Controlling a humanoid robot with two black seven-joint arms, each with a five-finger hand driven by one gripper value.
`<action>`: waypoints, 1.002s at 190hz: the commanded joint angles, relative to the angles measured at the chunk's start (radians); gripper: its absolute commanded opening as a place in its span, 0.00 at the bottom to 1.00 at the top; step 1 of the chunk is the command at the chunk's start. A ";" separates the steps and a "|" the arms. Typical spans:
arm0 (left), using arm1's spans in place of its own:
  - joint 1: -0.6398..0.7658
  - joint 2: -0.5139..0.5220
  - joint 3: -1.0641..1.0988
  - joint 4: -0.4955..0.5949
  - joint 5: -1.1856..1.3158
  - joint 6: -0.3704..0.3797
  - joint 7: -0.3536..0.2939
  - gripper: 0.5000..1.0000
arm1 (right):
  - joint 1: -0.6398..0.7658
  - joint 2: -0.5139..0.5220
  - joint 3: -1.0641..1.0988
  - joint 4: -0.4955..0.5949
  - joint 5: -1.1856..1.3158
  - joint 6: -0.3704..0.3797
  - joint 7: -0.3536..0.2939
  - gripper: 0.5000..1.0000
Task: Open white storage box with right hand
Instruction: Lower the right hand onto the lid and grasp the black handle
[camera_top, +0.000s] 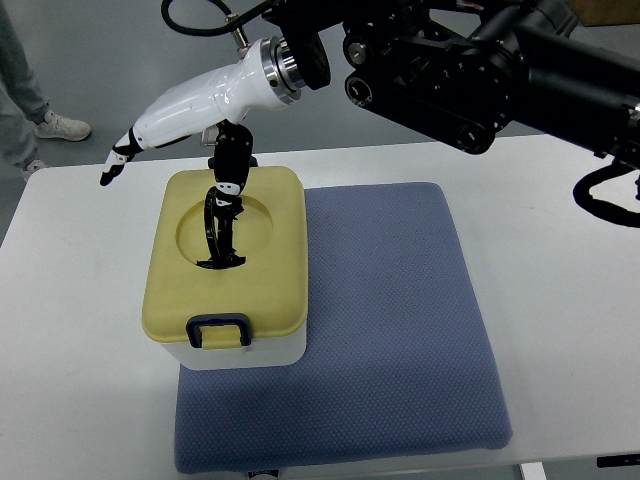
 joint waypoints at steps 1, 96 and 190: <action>0.000 0.000 0.000 0.000 0.000 0.000 0.000 1.00 | -0.001 0.000 -0.012 0.008 -0.033 -0.010 0.003 0.80; 0.000 0.000 0.000 0.000 0.000 0.000 0.000 1.00 | -0.022 -0.033 -0.131 0.008 -0.108 -0.131 0.006 0.71; 0.000 0.000 0.000 0.000 0.000 0.000 0.000 1.00 | -0.028 -0.055 -0.127 0.080 -0.095 -0.131 0.043 0.60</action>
